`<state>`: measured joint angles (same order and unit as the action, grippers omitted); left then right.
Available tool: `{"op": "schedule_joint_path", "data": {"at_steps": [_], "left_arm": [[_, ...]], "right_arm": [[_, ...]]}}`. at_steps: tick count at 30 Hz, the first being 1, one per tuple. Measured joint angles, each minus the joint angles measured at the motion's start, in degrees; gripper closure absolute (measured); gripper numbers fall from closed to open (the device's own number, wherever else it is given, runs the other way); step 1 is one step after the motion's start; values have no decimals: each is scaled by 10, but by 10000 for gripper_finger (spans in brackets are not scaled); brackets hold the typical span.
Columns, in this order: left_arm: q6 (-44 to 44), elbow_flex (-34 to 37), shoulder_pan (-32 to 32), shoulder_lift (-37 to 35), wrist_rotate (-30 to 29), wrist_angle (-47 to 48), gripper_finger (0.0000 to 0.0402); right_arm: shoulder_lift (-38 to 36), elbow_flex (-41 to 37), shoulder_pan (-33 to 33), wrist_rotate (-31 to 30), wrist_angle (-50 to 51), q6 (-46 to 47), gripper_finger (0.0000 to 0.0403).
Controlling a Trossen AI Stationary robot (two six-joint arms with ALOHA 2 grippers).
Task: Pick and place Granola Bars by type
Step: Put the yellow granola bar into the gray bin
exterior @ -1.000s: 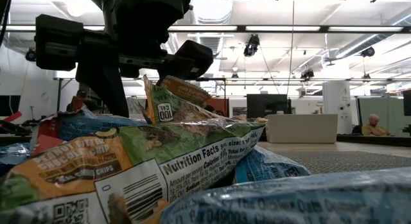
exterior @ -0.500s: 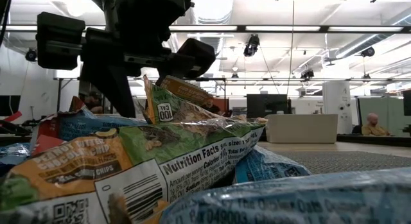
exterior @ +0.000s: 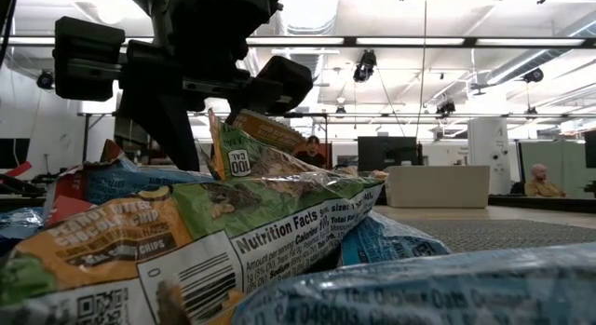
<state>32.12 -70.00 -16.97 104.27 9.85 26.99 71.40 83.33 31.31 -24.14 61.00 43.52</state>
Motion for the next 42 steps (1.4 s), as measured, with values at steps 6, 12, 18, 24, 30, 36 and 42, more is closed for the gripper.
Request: {"op": "schedule_joint_path", "data": {"at_steps": [6,12,18,24,30,36,42], "left_arm": [[-8,0,0,0,0,-2,215],[-12,0,0,0,-1,-4,215],[-18,-4,0,0,-1,-4,215],[-64,-70,0,-2,-8,7,215],[-39,-144,0,-3,-8,43,215],[-37,-162,0,-3,-9,55,215],[-48,-133,0,-4,-8,48,215]], "right_arm": [[0,0,0,0,0,0,390],[0,0,0,0,0,-2,390],[0,0,0,0,0,-2,390],[0,0,0,0,0,-2,390],[0,0,0,0,0,-2,390],[0,0,0,0,0,-2,390],[0,0,0,0,0,-7,390]]}}
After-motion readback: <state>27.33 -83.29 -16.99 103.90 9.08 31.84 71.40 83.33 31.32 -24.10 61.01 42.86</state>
